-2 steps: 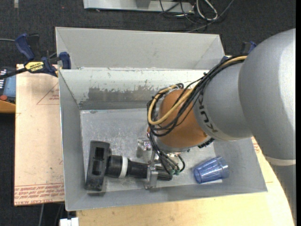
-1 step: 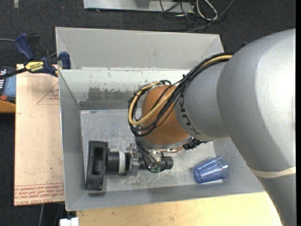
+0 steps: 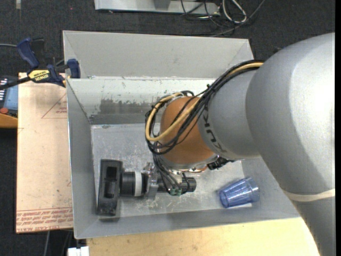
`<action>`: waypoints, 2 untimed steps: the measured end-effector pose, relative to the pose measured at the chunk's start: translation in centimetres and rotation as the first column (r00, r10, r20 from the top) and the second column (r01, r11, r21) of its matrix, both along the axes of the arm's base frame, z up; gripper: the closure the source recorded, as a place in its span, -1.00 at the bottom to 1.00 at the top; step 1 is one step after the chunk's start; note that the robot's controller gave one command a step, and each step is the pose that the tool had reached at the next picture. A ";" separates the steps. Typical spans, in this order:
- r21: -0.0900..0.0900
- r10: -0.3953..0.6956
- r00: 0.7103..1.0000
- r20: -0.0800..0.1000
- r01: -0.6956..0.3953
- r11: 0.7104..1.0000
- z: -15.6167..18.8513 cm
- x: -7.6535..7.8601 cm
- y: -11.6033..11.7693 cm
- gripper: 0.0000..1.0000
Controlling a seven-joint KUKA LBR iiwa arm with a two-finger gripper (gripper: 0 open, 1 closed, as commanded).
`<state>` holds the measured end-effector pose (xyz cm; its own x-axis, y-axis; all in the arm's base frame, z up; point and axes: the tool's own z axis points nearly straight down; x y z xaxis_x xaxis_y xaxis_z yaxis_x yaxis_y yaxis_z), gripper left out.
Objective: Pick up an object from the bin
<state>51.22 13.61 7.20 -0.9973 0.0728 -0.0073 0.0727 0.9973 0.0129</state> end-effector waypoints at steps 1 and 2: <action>-0.002 0.297 0.955 0.004 -0.297 0.955 -0.3 2.3 -4.7 1.00; -0.002 0.298 0.955 0.004 -0.298 0.955 -0.3 2.3 -4.7 1.00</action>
Offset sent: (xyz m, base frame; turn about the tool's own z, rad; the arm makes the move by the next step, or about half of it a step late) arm 0.0000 0.0000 0.0000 0.0000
